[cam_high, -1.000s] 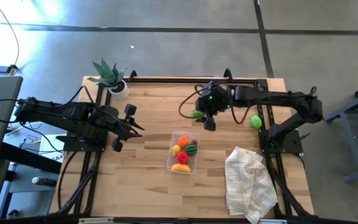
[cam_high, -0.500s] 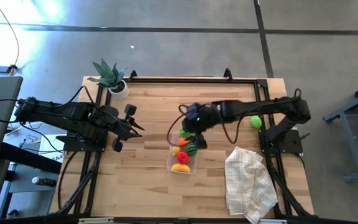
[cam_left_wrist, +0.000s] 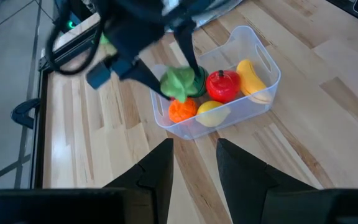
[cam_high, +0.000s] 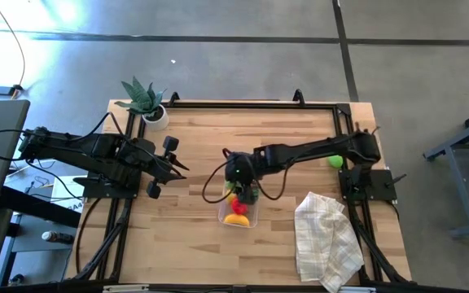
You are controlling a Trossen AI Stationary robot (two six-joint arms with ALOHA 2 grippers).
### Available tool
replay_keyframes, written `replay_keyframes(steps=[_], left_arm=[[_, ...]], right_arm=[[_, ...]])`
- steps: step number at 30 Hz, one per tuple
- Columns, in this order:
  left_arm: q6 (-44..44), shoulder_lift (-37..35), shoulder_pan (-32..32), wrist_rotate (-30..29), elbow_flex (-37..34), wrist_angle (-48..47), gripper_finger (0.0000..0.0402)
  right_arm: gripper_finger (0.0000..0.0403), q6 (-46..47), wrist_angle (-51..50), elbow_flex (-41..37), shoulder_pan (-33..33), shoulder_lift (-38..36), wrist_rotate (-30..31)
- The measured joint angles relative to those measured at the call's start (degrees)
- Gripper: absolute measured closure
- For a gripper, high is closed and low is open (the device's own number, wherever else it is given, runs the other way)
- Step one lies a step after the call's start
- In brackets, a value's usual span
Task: Pick and placing Produce into tupperware
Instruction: Put the starfruit into the transparent bin
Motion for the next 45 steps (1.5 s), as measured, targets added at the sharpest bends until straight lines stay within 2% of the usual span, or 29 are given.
replay_keyframes(steps=[7, 22, 45], left_arm=[[0.00, 0.01, -0.01, 0.00, 0.01, 0.00, 0.0291], [0.02, 0.01, -0.02, -0.01, 0.01, -0.02, 0.0291], [0.01, 0.01, -0.02, 0.00, -0.01, -0.02, 0.0291]], right_arm=[[0.0186, 2.68, -0.78, 0.00, -0.29, 1.96, 0.05], [0.0186, 0.56, -1.68, -0.07, -0.38, 5.24, 1.10], [0.0186, 0.11, -1.40, -0.07, -0.68, 6.38, 1.16]])
